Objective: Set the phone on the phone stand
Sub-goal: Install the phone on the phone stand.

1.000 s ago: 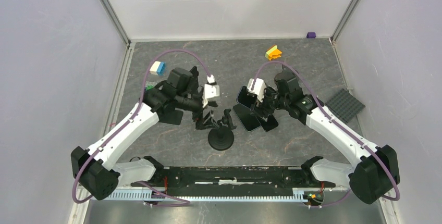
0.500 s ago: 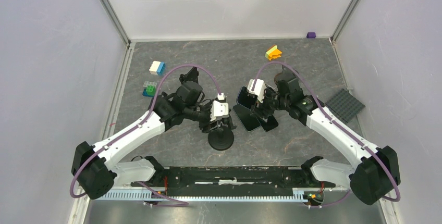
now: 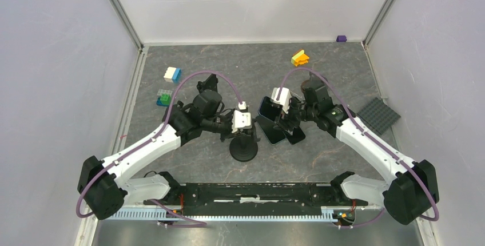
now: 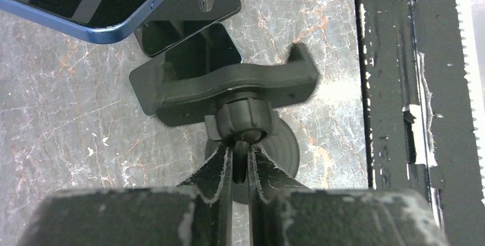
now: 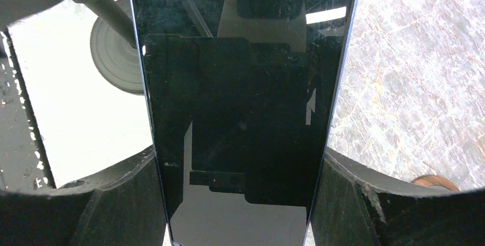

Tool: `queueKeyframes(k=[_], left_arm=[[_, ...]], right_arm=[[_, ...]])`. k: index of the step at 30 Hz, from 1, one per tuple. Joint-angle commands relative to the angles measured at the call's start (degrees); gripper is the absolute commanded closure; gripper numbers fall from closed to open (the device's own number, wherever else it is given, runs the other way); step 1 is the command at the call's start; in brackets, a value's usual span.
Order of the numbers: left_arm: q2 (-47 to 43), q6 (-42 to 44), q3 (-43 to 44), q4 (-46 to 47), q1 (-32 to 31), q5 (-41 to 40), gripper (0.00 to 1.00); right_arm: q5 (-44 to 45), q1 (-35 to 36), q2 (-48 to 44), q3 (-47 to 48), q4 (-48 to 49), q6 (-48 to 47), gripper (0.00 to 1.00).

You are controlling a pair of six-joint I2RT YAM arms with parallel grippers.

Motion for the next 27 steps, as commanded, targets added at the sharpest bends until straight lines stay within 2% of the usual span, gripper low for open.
queueKeyframes(k=[1, 7, 10, 13, 16, 21, 27], left_arm=[[-2.22, -0.1, -0.62, 4.33, 0.07, 3.12, 0.93], [-3.77, -0.61, -1.5, 8.66, 2.58, 10.92, 0.98], [-2.52, -5.42, -1.36, 12.93, 7.12, 20.2, 0.98], [-1.12, -12.54, -2.98, 21.61, 10.46, 27.58, 0.98], [-1.17, -14.79, -5.38, 27.79, 10.75, 29.31, 0.98], [-0.88, -25.51, -10.7, 44.47, 10.82, 31.28, 0.98], [-0.08, -28.88, -13.15, 50.51, 10.75, 31.76, 0.98]], right_arm=[[-5.42, -0.01, -0.41, 3.45, 3.79, 0.09, 1.0], [-9.28, -0.07, -2.86, 1.21, 7.29, 0.25, 1.0], [-12.52, -0.14, -4.93, -0.29, 9.4, 0.1, 1.0], [-15.8, -0.14, -7.39, -3.06, 13.92, 0.89, 1.0], [-18.4, -0.15, -8.41, -6.84, 20.07, 3.46, 1.0], [-22.54, 0.02, -7.16, -11.18, 31.31, 9.85, 1.0], [-22.56, 1.23, -5.57, -15.3, 44.44, 16.77, 1.0]])
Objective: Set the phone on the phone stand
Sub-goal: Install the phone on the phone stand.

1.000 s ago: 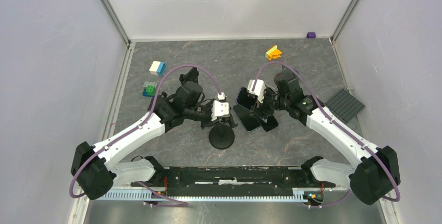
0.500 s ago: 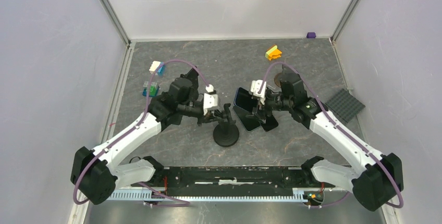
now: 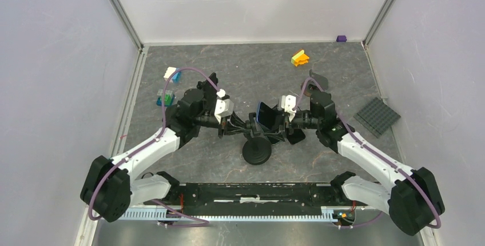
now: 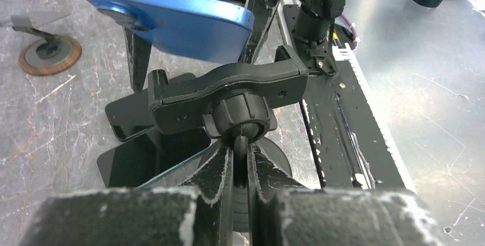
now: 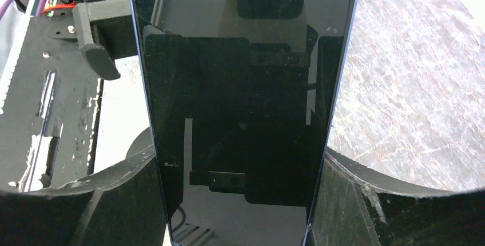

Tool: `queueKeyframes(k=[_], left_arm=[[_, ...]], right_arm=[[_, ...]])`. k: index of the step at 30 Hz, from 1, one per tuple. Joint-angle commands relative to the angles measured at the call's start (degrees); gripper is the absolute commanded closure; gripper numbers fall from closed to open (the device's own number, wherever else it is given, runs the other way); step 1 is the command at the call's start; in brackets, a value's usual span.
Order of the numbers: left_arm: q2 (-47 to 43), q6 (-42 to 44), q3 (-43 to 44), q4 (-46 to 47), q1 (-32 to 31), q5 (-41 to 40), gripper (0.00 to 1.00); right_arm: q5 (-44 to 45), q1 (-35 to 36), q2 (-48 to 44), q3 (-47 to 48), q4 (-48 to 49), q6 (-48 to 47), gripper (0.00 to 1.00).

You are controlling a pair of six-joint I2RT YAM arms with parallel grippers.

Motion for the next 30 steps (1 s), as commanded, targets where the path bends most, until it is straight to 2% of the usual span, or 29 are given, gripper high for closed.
queueKeyframes(k=[1, 6, 13, 17, 25, 30], left_arm=[[-0.32, -7.88, -1.53, 16.64, -0.11, 3.9, 0.98], [1.4, -15.64, -4.18, 27.47, -0.09, 3.18, 0.98], [4.05, -21.92, -5.48, 36.12, -0.53, 2.41, 0.98], [4.04, -22.49, -6.39, 37.26, -0.62, -0.36, 0.98], [3.78, -20.39, -7.94, 36.24, -0.82, -6.46, 0.98], [4.04, -19.62, -7.94, 34.6, -1.36, -11.79, 0.98]], right_arm=[[-2.67, 1.28, 0.71, -1.88, 18.02, 8.01, 1.0], [-2.66, 3.37, 2.72, -2.75, 24.04, 11.83, 1.0], [-3.87, 4.69, 5.0, -4.15, 32.14, 17.52, 1.0], [-4.37, 5.07, 5.14, -5.08, 34.97, 19.63, 1.0], [-6.97, 5.49, 6.23, -7.3, 45.58, 29.98, 1.0], [-6.4, 6.96, 6.7, -7.76, 47.81, 31.26, 1.0]])
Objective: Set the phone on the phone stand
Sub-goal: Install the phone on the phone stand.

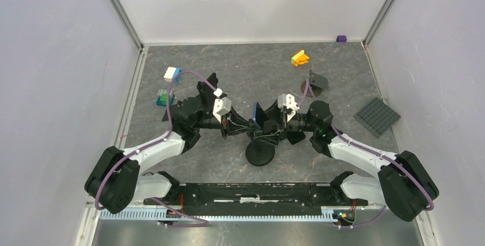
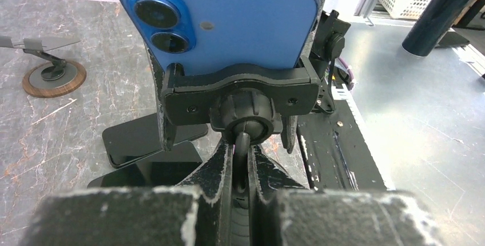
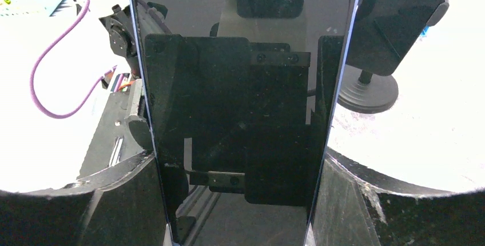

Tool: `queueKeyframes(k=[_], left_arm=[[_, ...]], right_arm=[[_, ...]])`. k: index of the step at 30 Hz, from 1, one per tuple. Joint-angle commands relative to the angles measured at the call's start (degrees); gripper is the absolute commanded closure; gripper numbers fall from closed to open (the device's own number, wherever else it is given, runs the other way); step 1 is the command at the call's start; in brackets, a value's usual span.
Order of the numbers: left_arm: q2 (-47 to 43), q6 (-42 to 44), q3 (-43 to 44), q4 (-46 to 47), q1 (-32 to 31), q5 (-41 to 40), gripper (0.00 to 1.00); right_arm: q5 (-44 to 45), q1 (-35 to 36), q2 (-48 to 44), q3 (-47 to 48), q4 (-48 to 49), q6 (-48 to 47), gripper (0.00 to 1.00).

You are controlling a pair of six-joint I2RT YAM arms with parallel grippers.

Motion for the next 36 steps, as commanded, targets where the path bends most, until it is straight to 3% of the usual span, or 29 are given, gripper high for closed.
queueKeyframes(k=[1, 7, 13, 15, 25, 36], left_arm=[[-0.37, -0.41, 0.05, 2.85, -0.36, -10.13, 0.98], [1.08, -6.94, -0.17, 3.34, -1.7, -16.64, 0.98], [3.33, -8.07, 7.26, -14.26, -3.44, -22.75, 0.98], [3.7, -7.42, 8.87, -17.55, -3.65, -23.74, 0.98], [3.64, -2.0, 14.79, -30.98, -3.66, -28.98, 0.98], [3.5, -0.05, 15.72, -32.93, -3.89, -35.09, 0.98]], right_arm=[[-2.08, 2.4, -0.27, 0.36, 11.1, 4.46, 1.0], [-1.18, 3.0, 1.48, 0.77, 16.23, 8.33, 1.0], [0.21, 3.7, 4.54, 4.95, 12.55, 8.17, 1.0], [0.32, 4.01, 5.22, 6.43, 8.65, 6.27, 1.0], [-2.27, 4.61, 5.14, 6.2, 8.42, 6.29, 1.0], [-5.35, 7.73, 6.39, 6.77, 9.86, 6.68, 1.0]])
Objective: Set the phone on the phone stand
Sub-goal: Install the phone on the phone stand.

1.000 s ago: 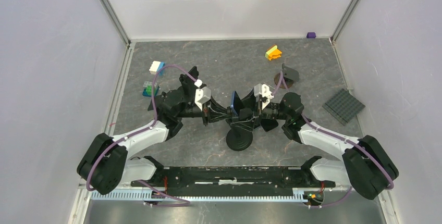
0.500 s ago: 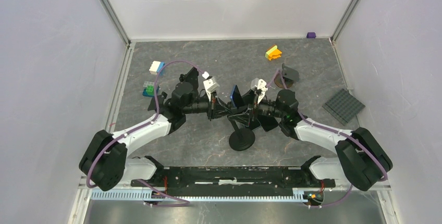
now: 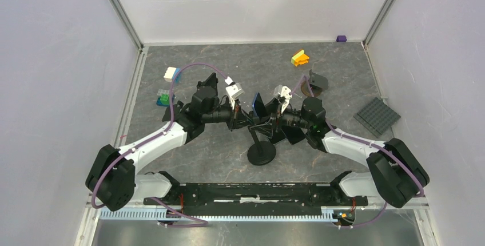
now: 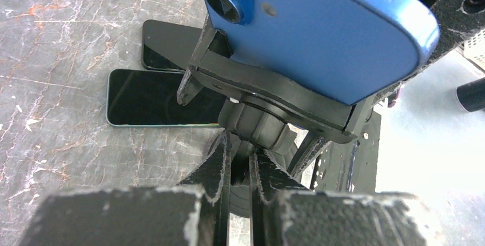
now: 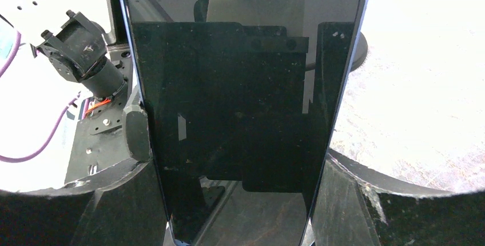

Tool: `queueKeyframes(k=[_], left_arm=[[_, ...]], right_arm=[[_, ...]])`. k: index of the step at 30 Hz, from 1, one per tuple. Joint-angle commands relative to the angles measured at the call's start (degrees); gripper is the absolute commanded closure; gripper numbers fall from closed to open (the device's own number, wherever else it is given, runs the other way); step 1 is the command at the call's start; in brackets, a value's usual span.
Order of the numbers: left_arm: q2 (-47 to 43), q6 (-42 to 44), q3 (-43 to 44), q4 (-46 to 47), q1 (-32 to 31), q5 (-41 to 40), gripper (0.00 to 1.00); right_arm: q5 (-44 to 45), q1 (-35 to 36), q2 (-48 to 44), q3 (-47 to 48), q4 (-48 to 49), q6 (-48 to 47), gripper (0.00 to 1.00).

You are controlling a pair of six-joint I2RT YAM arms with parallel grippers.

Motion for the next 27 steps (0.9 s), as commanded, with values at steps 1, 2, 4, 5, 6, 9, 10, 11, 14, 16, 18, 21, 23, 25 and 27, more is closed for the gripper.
queueKeyframes(k=[1, 2, 4, 5, 6, 9, 10, 11, 14, 16, 18, 21, 23, 25, 27], left_arm=[[2.28, 1.48, 3.65, 2.94, -0.72, -13.29, 0.98], [2.7, 1.45, 3.86, 2.52, -0.95, -13.63, 0.98], [3.45, 0.83, 4.32, 2.01, -1.2, -14.27, 0.98], [3.94, 0.79, 4.63, 1.52, -1.37, -14.82, 0.98], [4.28, 0.67, 4.88, 1.02, -1.47, -15.38, 0.98], [5.18, 0.31, 5.32, 0.22, -1.48, -17.13, 0.98], [5.42, 0.26, 5.59, -0.08, -1.52, -17.74, 0.98], [5.63, 0.31, 6.04, -0.93, -1.57, -18.28, 0.98], [6.21, 0.39, 6.77, -2.02, -1.56, -19.75, 0.98], [6.76, 1.17, 7.47, -3.19, -1.56, -20.57, 0.98], [7.24, 1.96, 8.03, -4.26, -1.8, -21.23, 0.98], [7.51, 3.41, 8.48, -4.94, -3.01, -22.0, 0.98], [7.61, 4.3, 8.63, -4.99, -3.93, -22.28, 0.98], [7.83, 5.54, 8.86, -5.35, -4.93, -22.98, 0.98], [8.01, 6.59, 9.09, -5.9, -5.7, -23.82, 0.98]], right_arm=[[-15.83, 7.92, -0.23, 5.35, 9.24, 0.42, 1.0], [-16.09, 8.26, -0.03, 5.51, 9.25, 0.49, 1.0], [-16.59, 8.82, 0.48, 5.85, 9.47, 0.72, 1.0], [-16.93, 9.1, 0.54, 6.0, 9.59, 0.87, 1.0], [-17.1, 9.51, 0.73, 6.07, 9.69, 0.83, 1.0], [-17.83, 10.46, 0.93, 6.38, 9.69, 1.09, 1.0], [-17.98, 10.82, 1.05, 6.47, 9.64, 1.11, 1.0], [-18.27, 11.15, 1.13, 6.61, 9.66, 1.18, 1.0], [-19.01, 12.25, 1.59, 6.94, 9.53, 1.23, 1.0], [-19.51, 13.2, 1.93, 7.19, 9.07, 1.08, 1.0], [-19.89, 13.89, 2.11, 7.62, 8.2, 0.65, 1.0], [-20.1, 14.55, 2.58, 8.01, 7.17, 0.18, 1.0], [-20.37, 15.04, 2.95, 8.18, 6.86, 0.14, 1.0], [-20.67, 15.26, 3.13, 8.42, 6.47, -0.04, 1.0], [-21.11, 15.61, 3.25, 8.6, 6.19, -0.12, 1.0]])
